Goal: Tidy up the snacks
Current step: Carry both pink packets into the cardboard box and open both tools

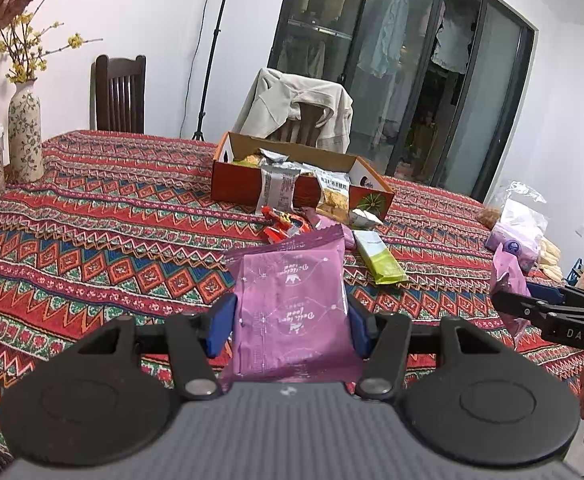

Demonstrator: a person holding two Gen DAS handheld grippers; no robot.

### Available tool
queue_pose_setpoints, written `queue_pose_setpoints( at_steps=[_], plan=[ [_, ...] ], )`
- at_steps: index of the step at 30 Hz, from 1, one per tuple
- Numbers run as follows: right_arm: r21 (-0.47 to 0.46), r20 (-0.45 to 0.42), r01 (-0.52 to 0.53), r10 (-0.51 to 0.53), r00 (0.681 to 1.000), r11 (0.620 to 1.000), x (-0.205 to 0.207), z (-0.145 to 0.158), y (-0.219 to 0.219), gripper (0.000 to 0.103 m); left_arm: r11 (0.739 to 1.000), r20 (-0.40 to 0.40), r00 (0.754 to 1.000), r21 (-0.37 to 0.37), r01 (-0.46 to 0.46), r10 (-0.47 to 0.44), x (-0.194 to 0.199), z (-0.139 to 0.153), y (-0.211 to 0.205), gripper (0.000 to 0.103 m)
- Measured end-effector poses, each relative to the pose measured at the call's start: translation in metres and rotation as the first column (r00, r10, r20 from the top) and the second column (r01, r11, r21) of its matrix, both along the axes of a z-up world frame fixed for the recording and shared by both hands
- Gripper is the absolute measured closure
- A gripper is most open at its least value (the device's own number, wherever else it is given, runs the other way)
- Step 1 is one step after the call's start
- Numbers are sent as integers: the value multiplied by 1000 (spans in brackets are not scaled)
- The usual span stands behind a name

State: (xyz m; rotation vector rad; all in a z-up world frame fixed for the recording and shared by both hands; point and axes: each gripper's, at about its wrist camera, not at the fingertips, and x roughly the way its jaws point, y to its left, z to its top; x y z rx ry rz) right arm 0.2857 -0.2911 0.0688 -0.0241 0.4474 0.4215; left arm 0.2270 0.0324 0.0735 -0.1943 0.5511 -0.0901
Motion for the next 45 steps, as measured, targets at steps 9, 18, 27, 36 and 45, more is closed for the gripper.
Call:
queue_pose_setpoints(
  at_steps=[9,18,27,36,45],
  plan=[
    [-23,-11,-30,30,999,999,25,8,2,40,999,-1,999,28,36,-36,34,10,6,45],
    [-100,29,-56,60,998,993,89,47,10,40,990,77,993,122,75,-85,117,55,13,45],
    [-120,41,-90,96,995,989,196,94,32,40,988,62,989,77,131,-136,248,88,12,45],
    [-65,-119,-89,81,990,994,341,81,79,40,993,-56,992,38,114,-111,382,60,7,45],
    [-34,-386,-8,-5,922,999,465,-5,125,40,997,-189,981,54,51,-40,457,-7,16,45]
  ],
)
